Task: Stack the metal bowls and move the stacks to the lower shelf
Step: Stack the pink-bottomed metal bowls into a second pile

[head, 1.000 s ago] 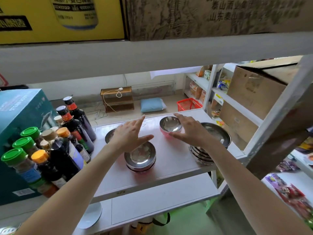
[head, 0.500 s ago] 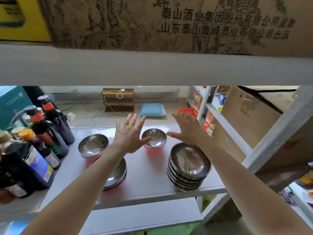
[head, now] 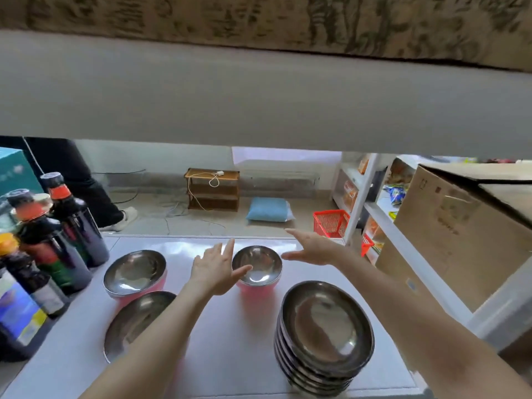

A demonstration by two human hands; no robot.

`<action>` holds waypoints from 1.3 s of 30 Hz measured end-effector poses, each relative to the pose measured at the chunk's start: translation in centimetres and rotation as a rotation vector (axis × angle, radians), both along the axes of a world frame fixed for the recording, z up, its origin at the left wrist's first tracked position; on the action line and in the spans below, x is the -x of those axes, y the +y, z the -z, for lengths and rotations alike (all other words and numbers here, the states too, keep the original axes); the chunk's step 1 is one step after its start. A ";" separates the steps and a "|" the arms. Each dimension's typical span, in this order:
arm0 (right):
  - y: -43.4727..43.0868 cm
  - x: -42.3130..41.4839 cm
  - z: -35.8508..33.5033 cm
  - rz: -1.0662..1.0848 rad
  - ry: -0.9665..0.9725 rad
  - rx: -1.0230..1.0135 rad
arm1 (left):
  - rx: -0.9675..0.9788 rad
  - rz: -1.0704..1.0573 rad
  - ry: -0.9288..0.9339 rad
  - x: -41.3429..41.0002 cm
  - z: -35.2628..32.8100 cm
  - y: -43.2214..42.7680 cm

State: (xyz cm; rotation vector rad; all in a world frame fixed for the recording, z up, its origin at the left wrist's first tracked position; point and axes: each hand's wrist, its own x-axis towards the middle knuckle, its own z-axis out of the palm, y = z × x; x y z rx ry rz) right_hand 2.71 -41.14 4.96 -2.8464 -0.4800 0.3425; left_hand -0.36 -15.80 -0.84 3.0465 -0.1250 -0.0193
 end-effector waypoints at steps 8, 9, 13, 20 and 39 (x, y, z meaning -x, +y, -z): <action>1.2 -2.7 4.1 -0.014 0.251 -0.081 | 0.418 -0.158 0.223 -0.2 4.0 -1.3; 1.4 -2.8 4.6 -0.016 0.272 -0.099 | 0.536 -0.163 0.246 -0.2 4.2 -1.4; 2.1 -2.7 5.9 -0.018 0.373 -0.218 | 0.783 -0.135 0.267 -0.1 4.2 -1.7; 1.5 -2.3 6.0 0.022 0.446 -0.349 | 0.800 -0.176 0.295 -0.3 3.4 -2.5; 0.4 1.8 -2.7 0.086 0.346 -0.616 | 0.988 -0.060 0.113 2.5 -4.4 -2.2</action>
